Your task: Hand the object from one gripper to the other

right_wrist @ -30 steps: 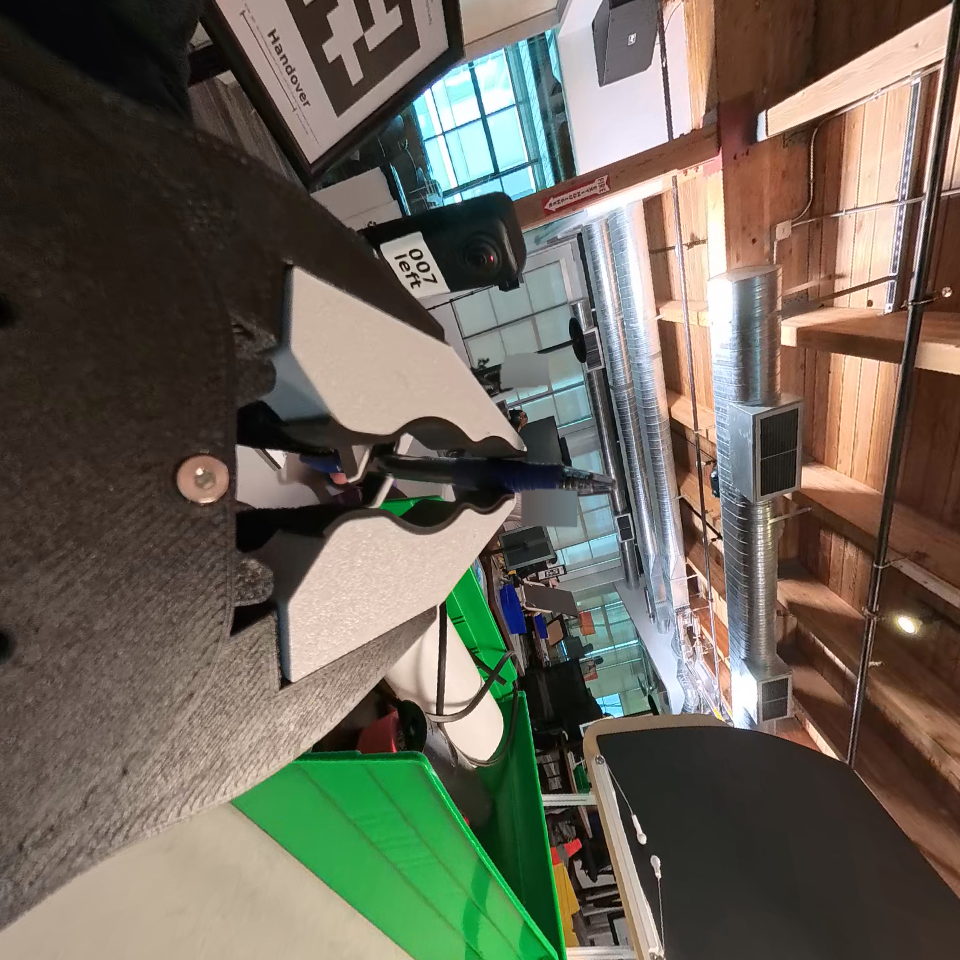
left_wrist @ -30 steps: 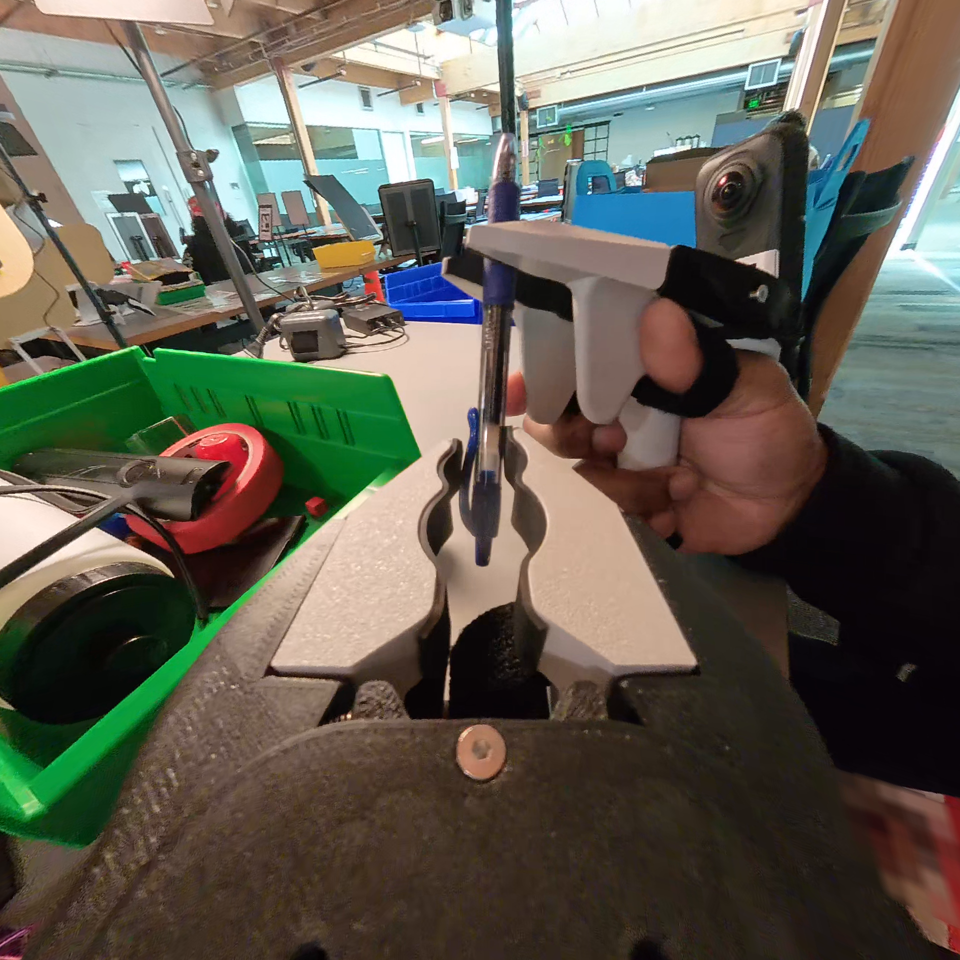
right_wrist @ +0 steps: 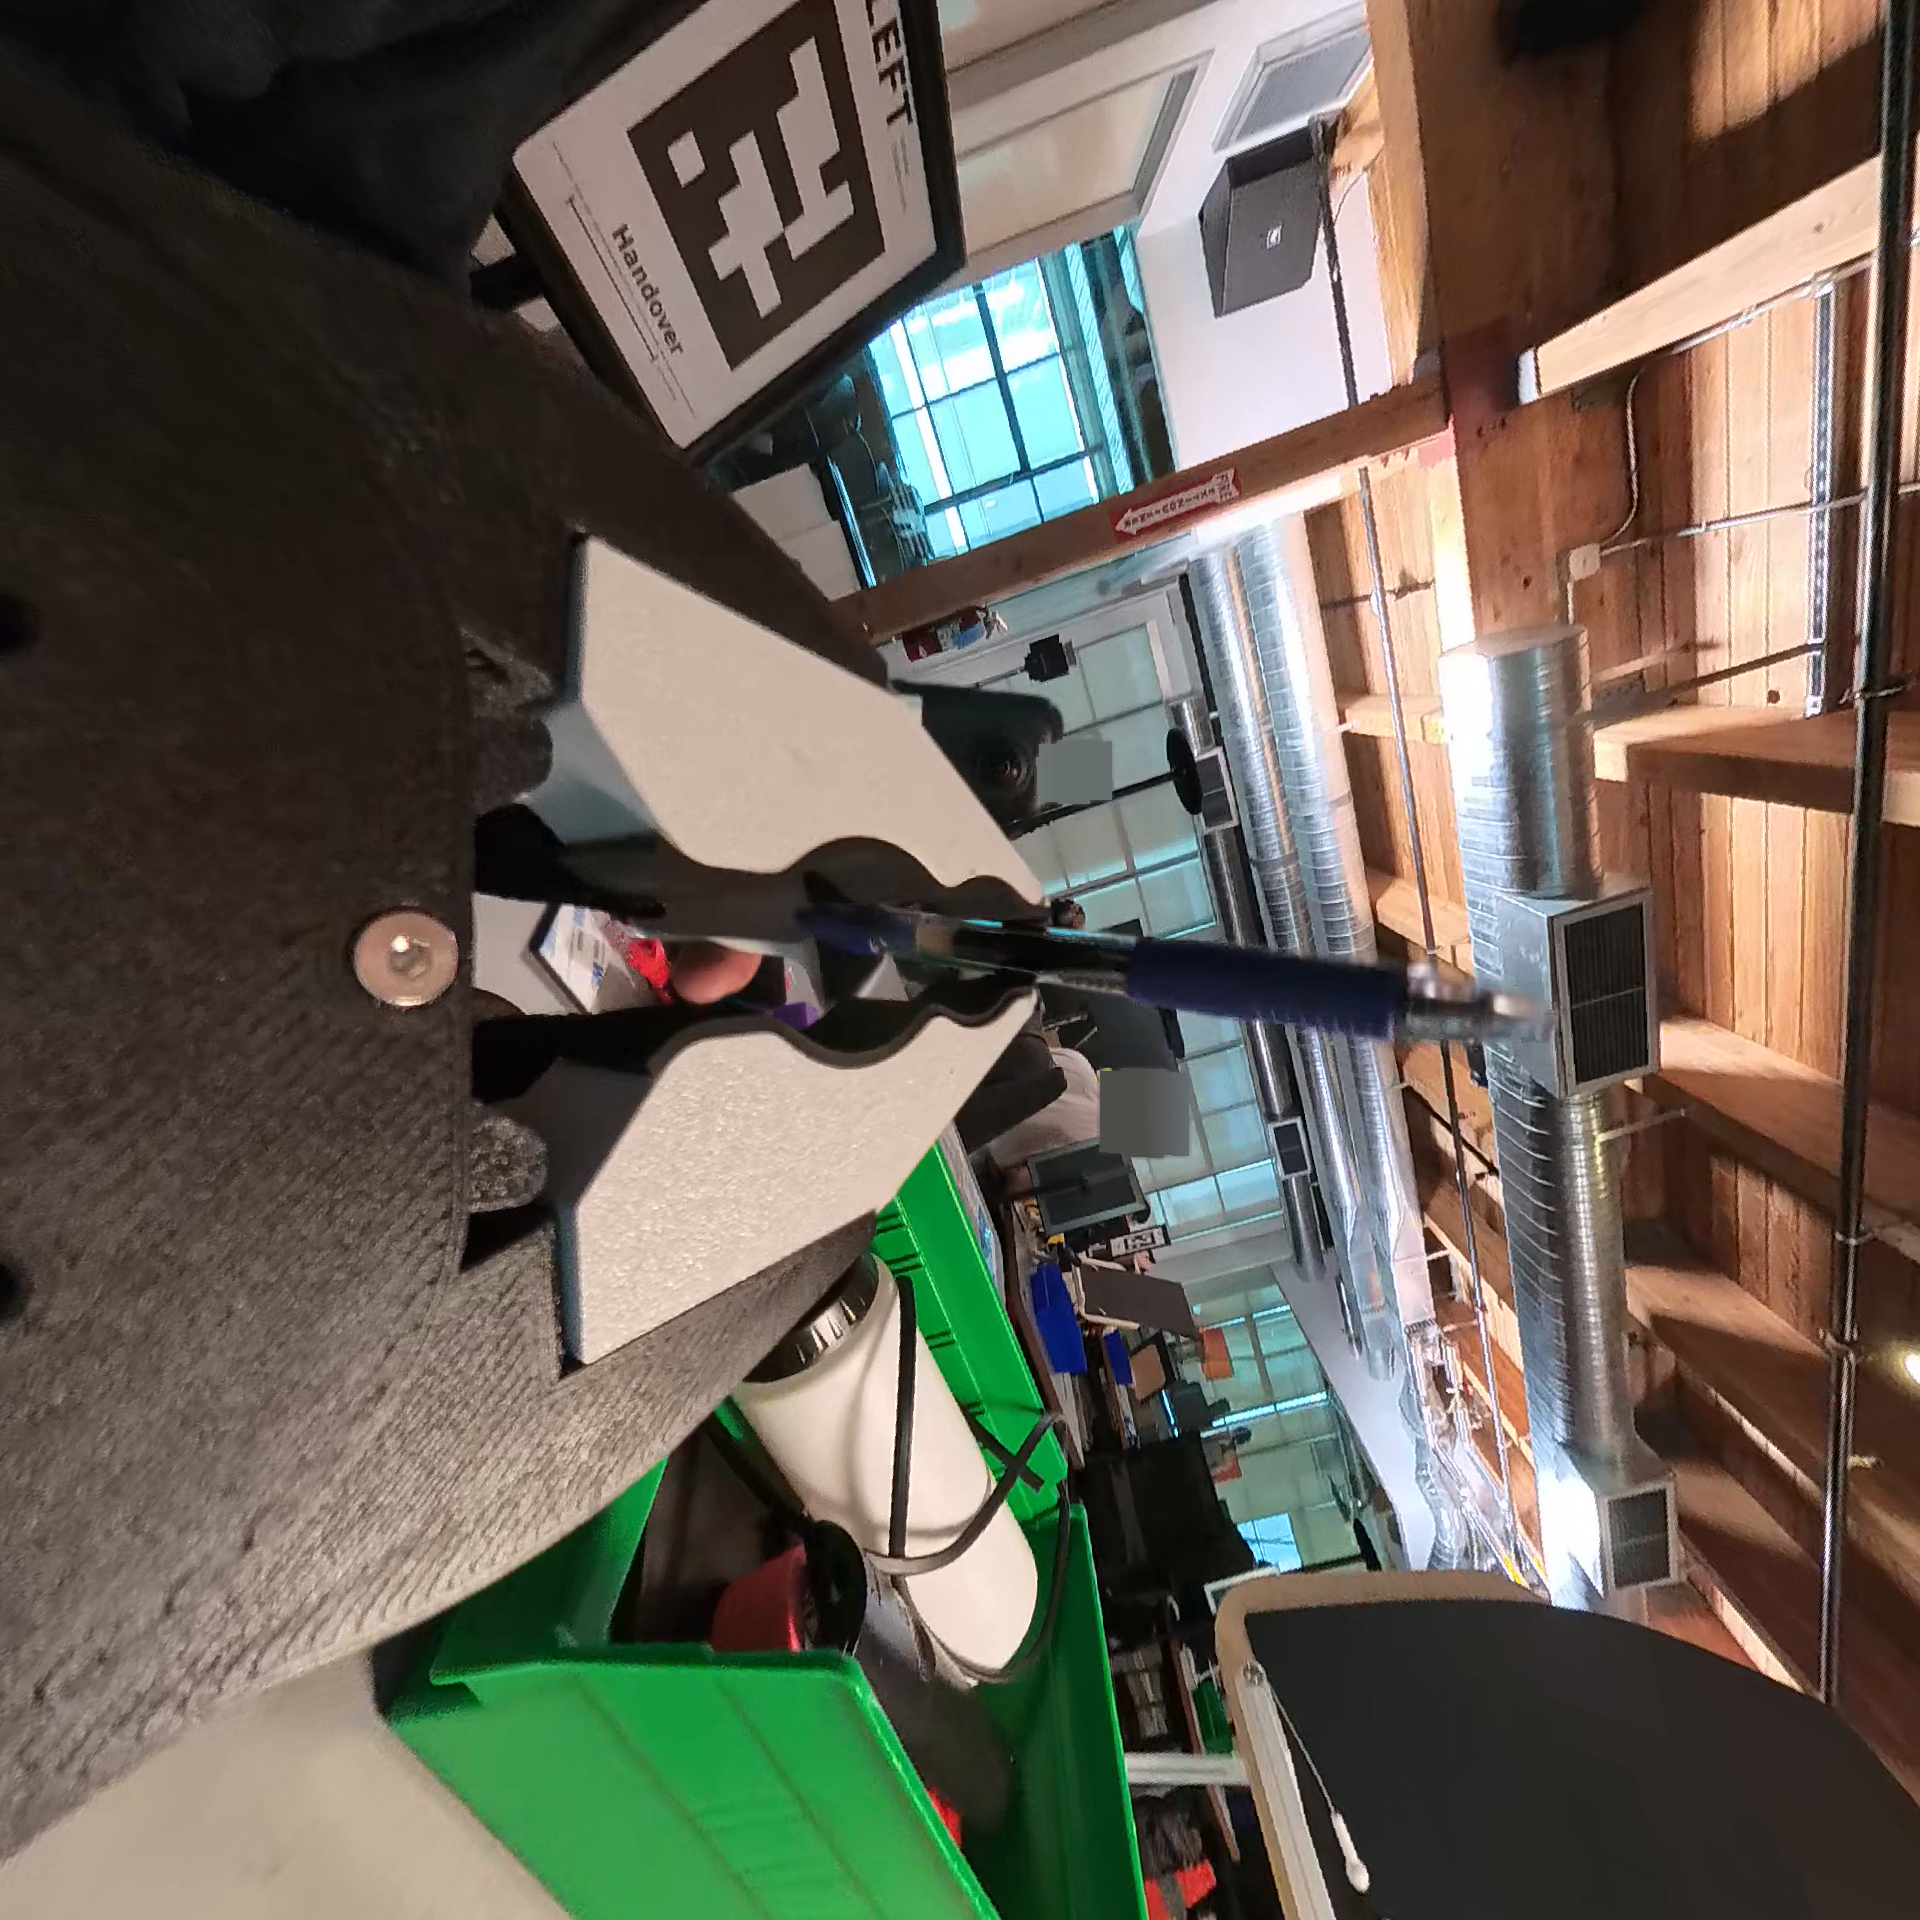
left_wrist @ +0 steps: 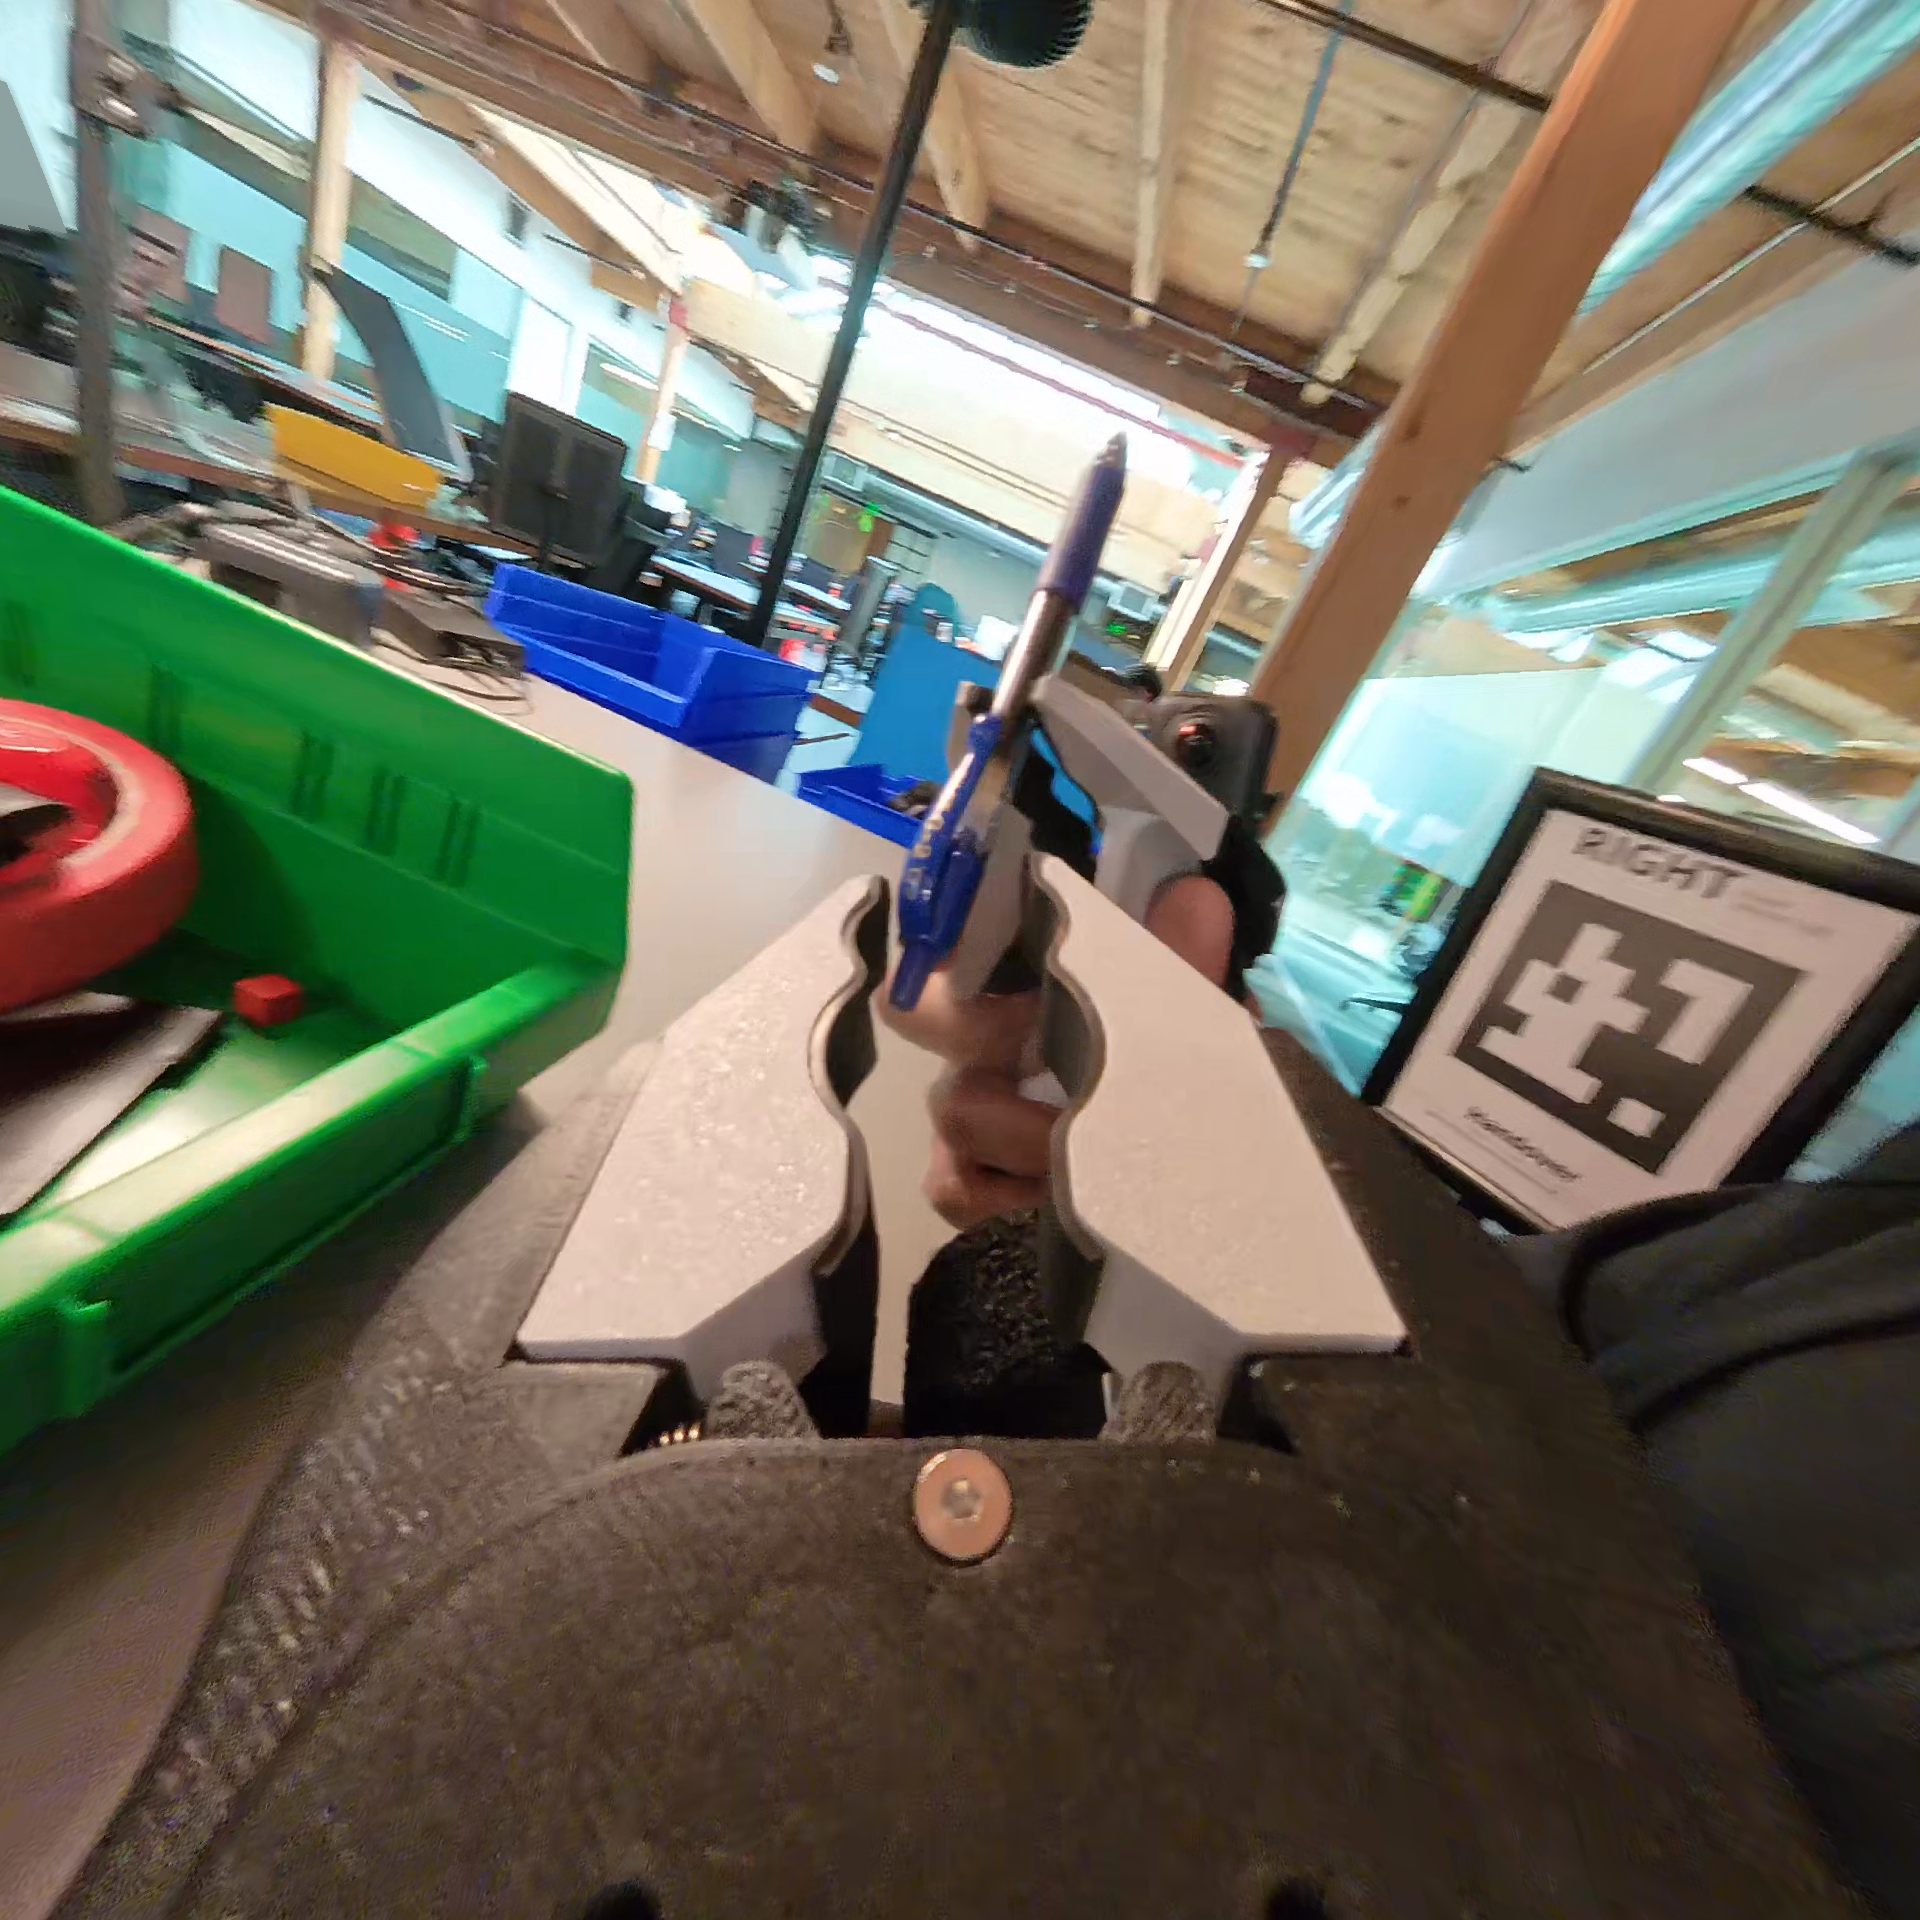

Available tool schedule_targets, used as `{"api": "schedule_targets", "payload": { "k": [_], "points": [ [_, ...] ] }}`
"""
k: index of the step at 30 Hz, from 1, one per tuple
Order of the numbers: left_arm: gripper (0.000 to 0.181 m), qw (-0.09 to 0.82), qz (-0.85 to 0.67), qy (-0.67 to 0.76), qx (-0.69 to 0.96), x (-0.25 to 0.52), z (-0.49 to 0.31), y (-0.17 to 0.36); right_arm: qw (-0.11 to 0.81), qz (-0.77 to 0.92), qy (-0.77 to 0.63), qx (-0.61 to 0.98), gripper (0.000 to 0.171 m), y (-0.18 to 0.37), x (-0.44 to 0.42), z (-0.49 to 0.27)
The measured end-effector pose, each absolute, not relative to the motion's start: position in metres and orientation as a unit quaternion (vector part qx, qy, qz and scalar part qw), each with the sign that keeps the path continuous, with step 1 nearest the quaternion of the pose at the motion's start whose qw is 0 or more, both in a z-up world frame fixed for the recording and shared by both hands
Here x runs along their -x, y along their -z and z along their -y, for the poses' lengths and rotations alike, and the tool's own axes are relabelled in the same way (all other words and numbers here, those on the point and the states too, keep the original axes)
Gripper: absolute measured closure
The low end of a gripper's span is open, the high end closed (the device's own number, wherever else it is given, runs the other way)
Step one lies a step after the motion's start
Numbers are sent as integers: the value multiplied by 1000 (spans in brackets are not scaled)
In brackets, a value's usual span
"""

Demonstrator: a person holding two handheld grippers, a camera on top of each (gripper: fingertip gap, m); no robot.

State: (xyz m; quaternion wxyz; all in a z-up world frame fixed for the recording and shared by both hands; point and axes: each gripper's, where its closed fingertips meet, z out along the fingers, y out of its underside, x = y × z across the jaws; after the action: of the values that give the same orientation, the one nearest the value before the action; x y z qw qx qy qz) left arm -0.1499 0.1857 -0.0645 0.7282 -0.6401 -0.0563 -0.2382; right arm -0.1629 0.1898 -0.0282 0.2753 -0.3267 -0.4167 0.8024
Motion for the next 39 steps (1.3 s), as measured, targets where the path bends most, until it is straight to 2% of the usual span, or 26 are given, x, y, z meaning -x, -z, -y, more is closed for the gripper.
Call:
{"api": "schedule_targets", "payload": {
  "k": [2, 3, 22, 26, 30, 39],
  "points": [
    [168, 726, 42, 269, 632, 142, -183, 62, 266, 415, -808, 322, 159, 27, 162, -188],
    [169, 728, 38, 276, 627, 141, -182, 60, 261, 414, -811, 321, 159, 27, 161, -188],
    [170, 773, 61, 252, 579, 160, -170, 42, 236, 425, -805, 341, 156, 36, 167, -185],
    [170, 799, 95, 223, 551, 180, -161, 34, 344, 462, -721, 386, 146, 52, 182, -197],
    [170, 809, 155, 190, 534, 207, -154, 35, 468, 482, -626, 396, 145, 55, 186, -213],
    [170, 773, 149, 101, 608, 206, -168, 55, 644, 544, -418, 338, 136, 62, 192, -223]
  ]
}}
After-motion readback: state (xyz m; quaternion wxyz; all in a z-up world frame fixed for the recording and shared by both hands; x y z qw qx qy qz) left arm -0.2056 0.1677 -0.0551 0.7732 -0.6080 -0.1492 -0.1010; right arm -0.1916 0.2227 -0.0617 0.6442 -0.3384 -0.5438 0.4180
